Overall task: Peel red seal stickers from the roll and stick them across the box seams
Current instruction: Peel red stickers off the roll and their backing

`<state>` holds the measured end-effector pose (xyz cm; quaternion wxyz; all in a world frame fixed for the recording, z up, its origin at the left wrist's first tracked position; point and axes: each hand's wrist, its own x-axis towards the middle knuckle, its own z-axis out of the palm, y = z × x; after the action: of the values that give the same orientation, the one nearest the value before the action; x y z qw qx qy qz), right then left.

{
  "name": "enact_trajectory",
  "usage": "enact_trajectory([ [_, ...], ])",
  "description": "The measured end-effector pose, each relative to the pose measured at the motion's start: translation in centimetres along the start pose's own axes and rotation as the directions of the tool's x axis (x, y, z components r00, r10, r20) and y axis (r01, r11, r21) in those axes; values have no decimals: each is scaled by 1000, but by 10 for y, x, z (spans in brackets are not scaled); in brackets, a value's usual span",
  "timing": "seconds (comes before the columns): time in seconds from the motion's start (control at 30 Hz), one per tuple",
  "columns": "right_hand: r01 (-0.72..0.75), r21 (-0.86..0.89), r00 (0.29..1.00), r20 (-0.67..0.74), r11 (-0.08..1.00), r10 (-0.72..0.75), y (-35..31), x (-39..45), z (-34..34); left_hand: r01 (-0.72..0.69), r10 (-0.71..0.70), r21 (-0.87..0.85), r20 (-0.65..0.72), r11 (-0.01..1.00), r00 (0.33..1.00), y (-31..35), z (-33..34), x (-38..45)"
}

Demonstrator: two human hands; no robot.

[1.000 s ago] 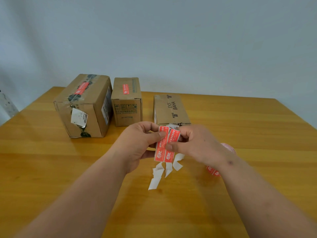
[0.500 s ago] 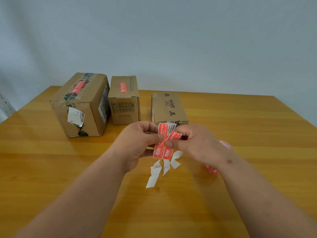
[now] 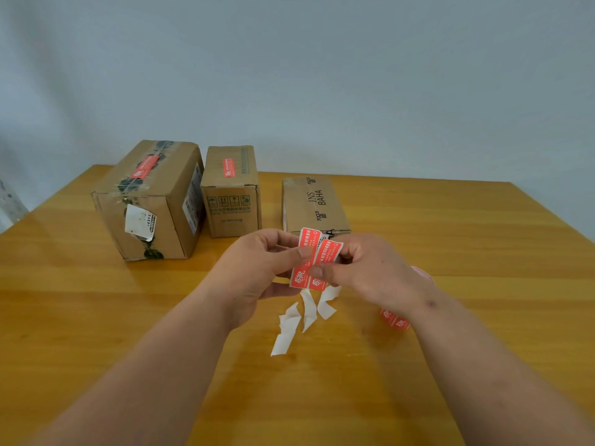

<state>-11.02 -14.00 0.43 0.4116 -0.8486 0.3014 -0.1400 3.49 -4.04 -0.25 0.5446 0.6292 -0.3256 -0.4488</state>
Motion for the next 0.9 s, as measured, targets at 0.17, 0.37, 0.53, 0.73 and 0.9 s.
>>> enact_trajectory([
  [0.17,-8,14,1000,16,1000,8,1,0,0,-4,3,28,17,1000,1000,0,0,-1],
  [0.37,-11,31,1000,6,999,11,6,0,2,8,-8,-2,-7,1000,1000,-2,1,3],
  [0.53,5,51,1000,-29,999,-4,8,0,3,17,-18,-38,-23,999,1000,-2,3,3],
  [0.73,19,45,999,-27,999,-17,7,-1,1,25,-25,2,19,1000,999,2,0,-1],
  [0.9,31,48,1000,-6,998,-31,5,-4,0,-7,8,38,-30,999,1000,2,3,1],
])
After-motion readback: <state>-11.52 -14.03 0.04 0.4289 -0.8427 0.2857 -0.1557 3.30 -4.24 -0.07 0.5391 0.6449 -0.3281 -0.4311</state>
